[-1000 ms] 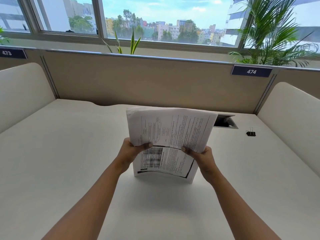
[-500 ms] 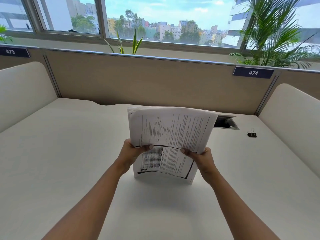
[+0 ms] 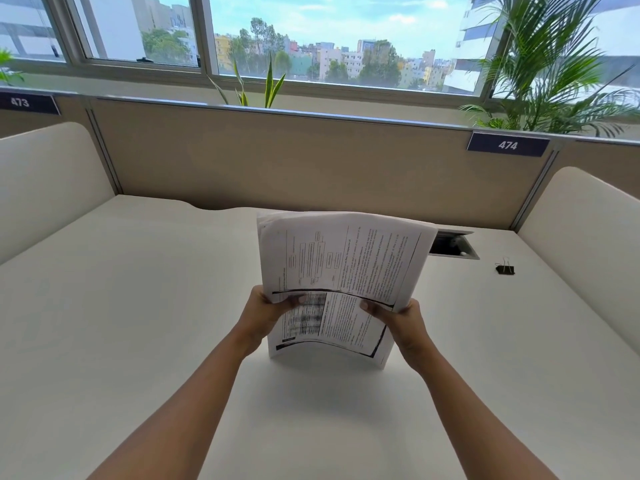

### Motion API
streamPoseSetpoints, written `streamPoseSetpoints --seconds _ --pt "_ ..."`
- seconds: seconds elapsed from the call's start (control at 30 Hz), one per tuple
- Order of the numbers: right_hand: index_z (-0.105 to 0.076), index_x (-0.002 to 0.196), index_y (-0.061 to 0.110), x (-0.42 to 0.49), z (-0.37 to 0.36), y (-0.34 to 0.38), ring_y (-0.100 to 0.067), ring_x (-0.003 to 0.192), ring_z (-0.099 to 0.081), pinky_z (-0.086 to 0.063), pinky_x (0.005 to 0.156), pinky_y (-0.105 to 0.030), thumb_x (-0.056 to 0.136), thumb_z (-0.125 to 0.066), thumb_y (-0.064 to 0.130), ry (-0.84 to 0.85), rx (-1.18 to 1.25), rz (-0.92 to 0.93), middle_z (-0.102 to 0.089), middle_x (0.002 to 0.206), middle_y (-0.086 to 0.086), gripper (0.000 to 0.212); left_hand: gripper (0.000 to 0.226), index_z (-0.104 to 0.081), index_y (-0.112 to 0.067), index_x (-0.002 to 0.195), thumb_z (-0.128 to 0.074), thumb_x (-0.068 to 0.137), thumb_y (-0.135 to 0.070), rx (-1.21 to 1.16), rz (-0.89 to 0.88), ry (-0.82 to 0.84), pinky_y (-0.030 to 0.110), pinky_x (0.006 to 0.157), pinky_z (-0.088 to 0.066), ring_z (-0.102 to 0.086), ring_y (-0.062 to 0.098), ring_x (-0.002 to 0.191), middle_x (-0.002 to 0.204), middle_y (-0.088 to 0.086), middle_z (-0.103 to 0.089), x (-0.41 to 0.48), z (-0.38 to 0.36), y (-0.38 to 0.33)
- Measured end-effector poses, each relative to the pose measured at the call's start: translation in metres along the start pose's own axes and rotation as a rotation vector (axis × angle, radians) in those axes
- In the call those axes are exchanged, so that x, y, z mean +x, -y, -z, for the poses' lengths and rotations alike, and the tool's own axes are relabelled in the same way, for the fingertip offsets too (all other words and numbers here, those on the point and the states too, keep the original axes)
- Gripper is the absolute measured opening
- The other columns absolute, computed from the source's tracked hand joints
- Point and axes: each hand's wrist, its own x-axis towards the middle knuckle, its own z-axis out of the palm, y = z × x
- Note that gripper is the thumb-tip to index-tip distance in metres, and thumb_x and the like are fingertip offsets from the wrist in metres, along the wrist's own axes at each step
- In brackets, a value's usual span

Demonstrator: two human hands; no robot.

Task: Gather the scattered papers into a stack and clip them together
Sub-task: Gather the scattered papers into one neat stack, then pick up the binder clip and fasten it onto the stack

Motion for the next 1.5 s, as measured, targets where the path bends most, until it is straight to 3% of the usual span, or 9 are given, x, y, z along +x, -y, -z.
streamPoseSetpoints --seconds 0.27,0.4,0.47,0.6,0.7,0.87,1.0,1.37,1.5 --pt "-0.067 0.088 0.019 0.002 0.002 0.000 -0.026 0.092 -0.067 -0.058 0.076 -0.040 0.070 -0.075 0.011 -0.044 0.052 -0.031 -0.074 0.087 0.004 0.021 0.018 -0.070 -0.019 0.086 -0.068 0.078 -0.004 0.075 0.116 -0.032 0.013 0.062 -0.052 -0.067 0.004 0.074 0.078 -0.012 -0.072 -0.006 0.004 0.017" --pt "-0.067 0.092 0.011 0.003 0.005 0.001 -0.022 0.081 -0.072 -0.058 0.061 -0.033 0.026 -0.091 0.043 -0.094 0.219 -0.103 -0.076 0.085 -0.001 0.077 0.010 -0.070 -0.017 0.083 -0.069 0.079 -0.008 0.083 0.179 -0.087 0.018 0.061 -0.054 -0.068 0.009 0.067 0.068 -0.009 -0.073 -0.010 0.011 0.027" --pt "-0.067 0.093 0.009 0.002 0.006 0.000 -0.021 0.078 -0.072 -0.058 0.059 -0.033 0.019 -0.091 0.041 -0.136 0.317 -0.131 -0.076 0.084 -0.002 0.084 0.008 -0.070 -0.013 0.084 -0.069 0.078 -0.007 0.035 0.217 -0.146 0.017 0.057 -0.054 -0.067 0.012 0.064 0.066 -0.005 -0.073 -0.011 0.014 0.032" --pt "-0.063 0.106 0.002 0.000 0.004 -0.007 -0.025 0.085 -0.068 -0.060 0.063 -0.037 0.053 -0.082 0.011 -0.270 0.460 -0.220 -0.073 0.085 -0.004 0.057 0.016 -0.065 -0.006 0.096 -0.066 0.080 -0.005 -0.139 0.340 -0.245 0.020 0.059 -0.057 -0.066 0.021 0.074 0.083 0.009 -0.069 -0.009 0.013 0.037" --pt "-0.061 0.112 0.002 -0.003 0.001 -0.018 -0.026 0.089 -0.065 -0.058 0.072 -0.042 0.073 -0.069 -0.001 -0.371 0.522 -0.305 -0.069 0.096 -0.009 0.039 0.014 -0.063 -0.007 0.096 -0.061 0.084 -0.001 -0.314 0.378 -0.323 0.019 0.054 -0.057 -0.070 0.014 0.064 0.076 0.004 -0.072 -0.008 0.005 0.041" --pt "-0.064 0.102 0.002 -0.009 -0.005 -0.037 -0.032 0.093 -0.064 -0.047 0.092 -0.055 0.070 -0.071 -0.005 -0.518 0.607 -0.450 -0.067 0.103 -0.015 0.034 0.019 -0.061 0.001 0.104 -0.057 0.085 0.004 -0.415 0.433 -0.408 0.020 0.052 -0.057 -0.068 0.008 0.051 0.059 -0.002 -0.071 -0.011 -0.015 0.053" --pt "-0.065 0.105 0.004 -0.012 -0.002 -0.056 -0.036 0.097 -0.065 -0.047 0.088 -0.062 0.053 -0.078 -0.005 -0.625 0.686 -0.531 -0.067 0.110 -0.019 0.054 0.026 -0.059 0.008 0.111 -0.056 0.085 0.006 -0.352 0.485 -0.370 0.019 0.051 -0.056 -0.067 0.014 0.059 0.077 0.008 -0.068 -0.017 -0.031 0.060" --pt "-0.058 0.111 0.001 -0.030 0.012 -0.070 -0.031 0.102 -0.060 -0.048 0.094 -0.046 0.070 -0.075 0.000 -0.752 0.515 -0.616 -0.062 0.118 -0.016 0.044 0.025 -0.062 0.010 0.108 -0.055 0.085 0.010 -0.066 0.505 -0.309 0.015 0.052 -0.054 -0.062 0.027 0.086 0.098 0.019 -0.065 -0.007 -0.043 0.067" --pt "-0.058 0.077 0.006 -0.040 0.034 -0.075 -0.034 0.100 -0.062 -0.049 0.093 -0.047 0.074 -0.073 0.001 -0.853 0.409 -0.580 -0.062 0.115 -0.019 0.016 0.027 -0.060 0.009 0.111 -0.055 0.085 0.009 -0.042 0.498 -0.278 0.016 0.054 -0.054 -0.062 0.027 0.088 0.101 0.019 -0.065 -0.001 -0.040 0.067"
